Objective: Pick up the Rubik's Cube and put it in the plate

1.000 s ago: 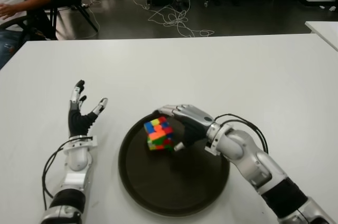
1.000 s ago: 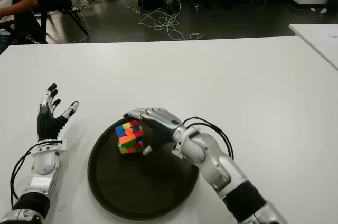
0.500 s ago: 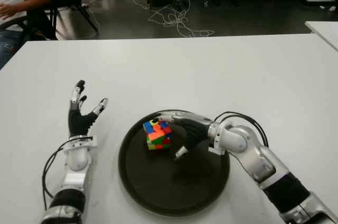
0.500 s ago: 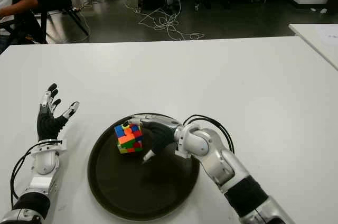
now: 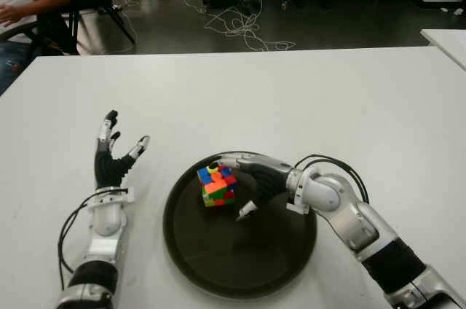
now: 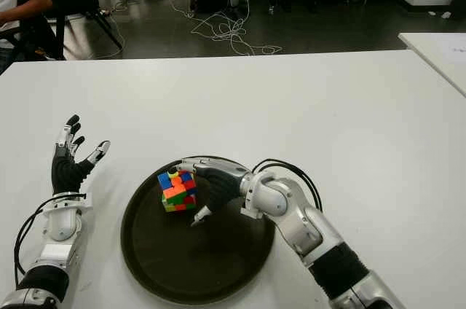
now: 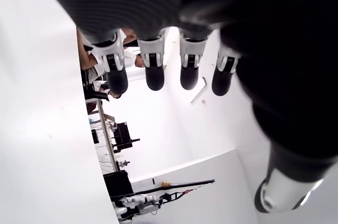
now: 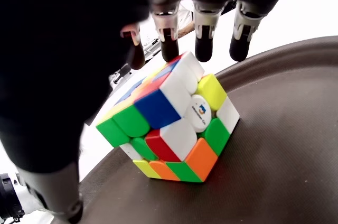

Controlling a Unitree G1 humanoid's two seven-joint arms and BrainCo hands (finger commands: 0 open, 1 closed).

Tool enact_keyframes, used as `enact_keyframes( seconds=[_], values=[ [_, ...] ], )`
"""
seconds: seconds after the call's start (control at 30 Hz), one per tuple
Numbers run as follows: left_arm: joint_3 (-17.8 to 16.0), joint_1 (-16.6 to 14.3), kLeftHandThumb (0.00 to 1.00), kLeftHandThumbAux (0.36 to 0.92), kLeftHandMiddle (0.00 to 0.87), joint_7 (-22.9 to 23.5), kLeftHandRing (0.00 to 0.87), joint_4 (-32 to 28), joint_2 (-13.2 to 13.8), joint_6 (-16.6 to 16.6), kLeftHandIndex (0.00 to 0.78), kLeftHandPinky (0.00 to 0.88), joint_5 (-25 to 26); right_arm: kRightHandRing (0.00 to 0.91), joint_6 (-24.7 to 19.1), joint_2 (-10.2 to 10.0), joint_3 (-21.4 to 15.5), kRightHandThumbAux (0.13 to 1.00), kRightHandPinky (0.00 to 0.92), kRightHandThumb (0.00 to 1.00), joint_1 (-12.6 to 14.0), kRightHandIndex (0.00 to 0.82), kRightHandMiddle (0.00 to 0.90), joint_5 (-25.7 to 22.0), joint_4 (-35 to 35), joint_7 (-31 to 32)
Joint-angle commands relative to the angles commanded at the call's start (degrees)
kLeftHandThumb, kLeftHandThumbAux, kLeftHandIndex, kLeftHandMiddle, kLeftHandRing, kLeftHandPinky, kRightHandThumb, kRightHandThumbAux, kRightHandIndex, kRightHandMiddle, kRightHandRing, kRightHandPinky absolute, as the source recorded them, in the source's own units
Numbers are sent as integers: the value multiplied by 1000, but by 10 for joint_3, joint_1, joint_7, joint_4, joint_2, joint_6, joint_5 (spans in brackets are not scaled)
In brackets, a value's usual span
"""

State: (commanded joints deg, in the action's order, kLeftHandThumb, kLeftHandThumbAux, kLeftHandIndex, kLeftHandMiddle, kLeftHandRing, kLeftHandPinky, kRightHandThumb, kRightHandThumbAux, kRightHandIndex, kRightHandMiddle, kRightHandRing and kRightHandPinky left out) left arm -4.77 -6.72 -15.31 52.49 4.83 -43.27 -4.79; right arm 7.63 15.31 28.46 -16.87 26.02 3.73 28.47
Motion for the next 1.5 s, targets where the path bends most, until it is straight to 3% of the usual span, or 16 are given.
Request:
enact_keyframes(
  seconds=[0.33, 0.43, 0.6, 0.73, 0.9, 1.17, 1.3, 1.5],
  values=[
    [-1, 0, 312, 694, 40, -1, 14, 1, 0, 0, 2, 4, 0, 0, 40, 2, -14, 702, 0, 0, 5, 0, 0, 9, 20, -67],
    [-1, -2, 311, 695, 44, 0, 19, 3, 1, 1, 3, 6, 0, 0, 69, 44, -88, 707, 0, 0, -22, 0, 0, -32, 28, -79],
    [-3, -6, 303, 697, 41, 2, 20, 10, 4, 3, 2, 10, 1, 0, 90, 80, -184, 720, 0, 0, -37, 0, 0, -72, 5, -106],
    [-5, -9, 295, 694, 36, 4, 15, 16, 6, 5, 1, 9, 2, 0, 95, 84, -231, 736, 0, 0, -37, 0, 0, -83, -9, -144],
    [-6, -11, 288, 674, 27, 5, 3, 20, 6, 3, 0, 2, 2, 0, 198, 97, -308, 760, 0, 0, -2, 0, 0, -65, 48, -284],
    [-7, -15, 279, 650, 35, 2, 12, 26, 9, 3, 7, 13, 0, 0, 260, 92, -337, 819, 0, 0, 9, 0, 0, -63, 98, -368],
    [-7, -16, 284, 654, 35, 1, 13, 27, 10, 3, 10, 18, -1, 0, 260, 92, -342, 848, 0, 0, 19, 0, 0, -76, 96, -368],
    [-4, -17, 275, 658, 30, 3, 8, 28, 12, 1, 8, 7, -5, 0, 249, 89, -348, 870, 0, 0, 57, 0, 0, -93, 77, -358]
  ],
)
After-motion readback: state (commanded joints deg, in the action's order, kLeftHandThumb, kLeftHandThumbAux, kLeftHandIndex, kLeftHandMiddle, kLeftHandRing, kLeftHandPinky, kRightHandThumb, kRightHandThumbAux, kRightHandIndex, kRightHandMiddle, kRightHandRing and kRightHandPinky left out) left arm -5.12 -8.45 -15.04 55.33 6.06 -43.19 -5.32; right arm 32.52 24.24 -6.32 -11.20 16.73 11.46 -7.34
